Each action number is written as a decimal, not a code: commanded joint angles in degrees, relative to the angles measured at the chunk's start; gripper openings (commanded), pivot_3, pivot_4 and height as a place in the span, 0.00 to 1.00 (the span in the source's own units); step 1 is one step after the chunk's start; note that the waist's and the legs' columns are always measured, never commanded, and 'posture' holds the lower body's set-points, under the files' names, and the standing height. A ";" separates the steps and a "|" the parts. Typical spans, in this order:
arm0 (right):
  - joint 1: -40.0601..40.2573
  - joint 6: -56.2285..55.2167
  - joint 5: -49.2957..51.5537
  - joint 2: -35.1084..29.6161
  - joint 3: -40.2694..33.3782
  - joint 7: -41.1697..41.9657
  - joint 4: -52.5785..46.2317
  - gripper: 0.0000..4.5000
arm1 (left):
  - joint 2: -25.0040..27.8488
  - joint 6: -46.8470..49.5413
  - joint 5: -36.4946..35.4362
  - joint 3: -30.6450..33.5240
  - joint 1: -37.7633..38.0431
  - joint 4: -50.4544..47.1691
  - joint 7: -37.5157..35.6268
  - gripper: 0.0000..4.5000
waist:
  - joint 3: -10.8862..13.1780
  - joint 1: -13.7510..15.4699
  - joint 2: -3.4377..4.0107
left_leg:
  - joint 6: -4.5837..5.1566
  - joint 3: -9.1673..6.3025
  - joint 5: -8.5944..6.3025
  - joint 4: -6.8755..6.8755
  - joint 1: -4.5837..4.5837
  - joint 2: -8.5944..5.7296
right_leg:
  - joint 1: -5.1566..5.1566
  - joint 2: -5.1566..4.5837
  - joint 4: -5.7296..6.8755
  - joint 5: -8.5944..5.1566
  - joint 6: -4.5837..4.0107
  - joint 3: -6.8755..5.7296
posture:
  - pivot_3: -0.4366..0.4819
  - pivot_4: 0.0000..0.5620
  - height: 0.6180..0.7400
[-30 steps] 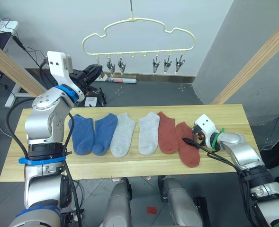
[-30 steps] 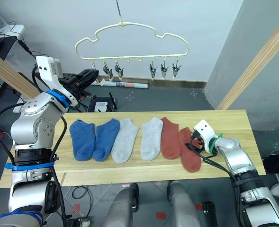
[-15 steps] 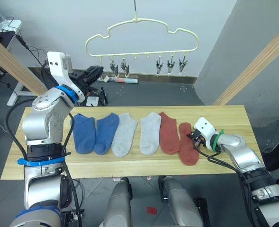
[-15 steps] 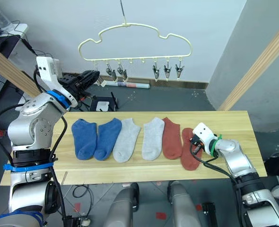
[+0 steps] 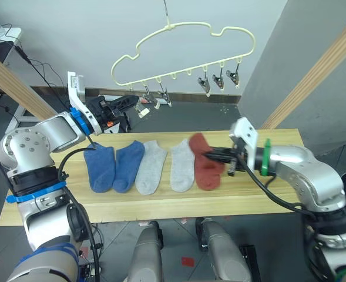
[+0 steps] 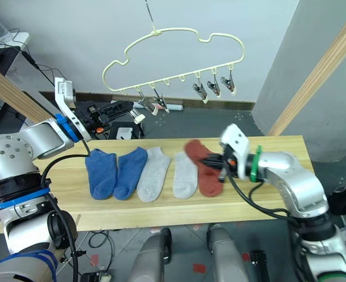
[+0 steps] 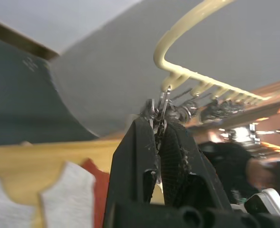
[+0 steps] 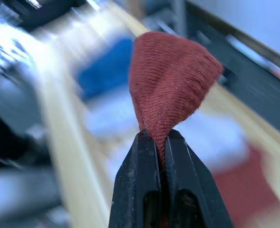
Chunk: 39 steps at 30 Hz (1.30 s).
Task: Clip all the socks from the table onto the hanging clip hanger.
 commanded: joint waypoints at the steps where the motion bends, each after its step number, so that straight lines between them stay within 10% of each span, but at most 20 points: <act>1: -1.68 -1.39 -1.64 2.53 2.89 -2.49 2.76 0.00 | 0.55 1.77 -2.52 1.66 -0.97 -0.43 0.93 0.02 | 0.00 0.17 0.00 | 0.00 0.02 0.00 0.00 -0.01 -0.01 | 0.00 -0.02 -0.02 0.00 0.00 0.00 | 0.44 0.67 1.00; 39: -16.04 -9.75 -6.07 13.85 3.74 -5.72 21.65 0.00 | 1.46 3.44 -8.98 2.42 1.73 -5.05 2.04 0.02 | -0.01 0.90 -0.03 | -0.09 0.03 0.04 -0.03 -0.10 -0.09 | -0.07 -0.23 -0.03 0.01 -0.02 -0.08 | 0.46 0.62 1.00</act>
